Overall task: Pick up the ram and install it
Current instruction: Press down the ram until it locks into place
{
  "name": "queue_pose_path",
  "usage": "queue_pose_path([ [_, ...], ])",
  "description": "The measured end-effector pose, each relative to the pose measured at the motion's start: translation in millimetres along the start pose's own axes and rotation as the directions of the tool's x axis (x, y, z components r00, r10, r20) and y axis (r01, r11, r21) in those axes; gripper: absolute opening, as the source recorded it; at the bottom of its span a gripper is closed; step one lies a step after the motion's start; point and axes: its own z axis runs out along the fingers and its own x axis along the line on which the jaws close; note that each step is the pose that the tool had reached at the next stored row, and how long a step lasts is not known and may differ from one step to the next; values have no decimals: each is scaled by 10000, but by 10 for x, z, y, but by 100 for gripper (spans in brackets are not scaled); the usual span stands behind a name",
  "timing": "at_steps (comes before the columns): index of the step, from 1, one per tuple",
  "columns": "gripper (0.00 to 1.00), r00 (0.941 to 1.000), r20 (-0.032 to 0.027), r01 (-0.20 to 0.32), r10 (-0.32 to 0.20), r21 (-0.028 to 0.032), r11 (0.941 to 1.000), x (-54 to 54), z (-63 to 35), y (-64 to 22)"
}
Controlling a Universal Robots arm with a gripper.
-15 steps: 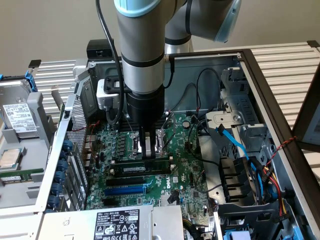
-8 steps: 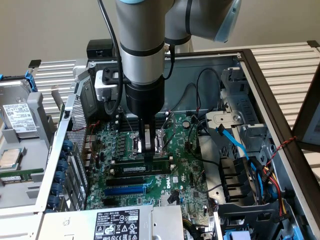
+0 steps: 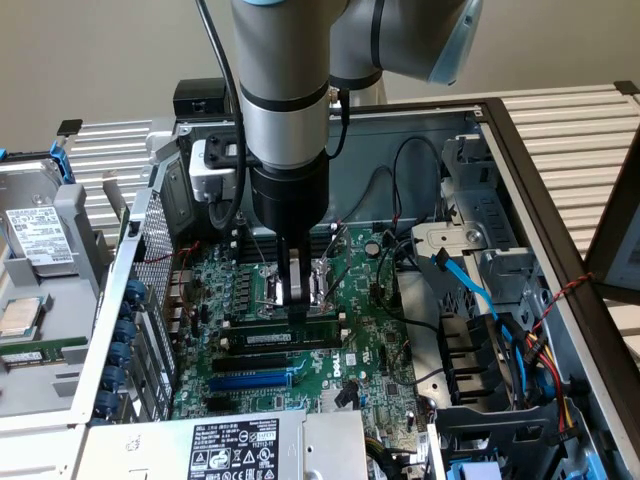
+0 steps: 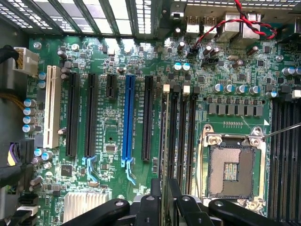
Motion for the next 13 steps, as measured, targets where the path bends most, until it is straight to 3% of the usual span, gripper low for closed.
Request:
queue_pose_path([
  [9, 21, 10000, 0, 0, 0, 0, 10000, 0, 0, 0],
  [11, 13, 10000, 0, 0, 0, 0, 10000, 0, 0, 0],
  [13, 11, 10000, 0, 0, 0, 0, 10000, 0, 0, 0],
])
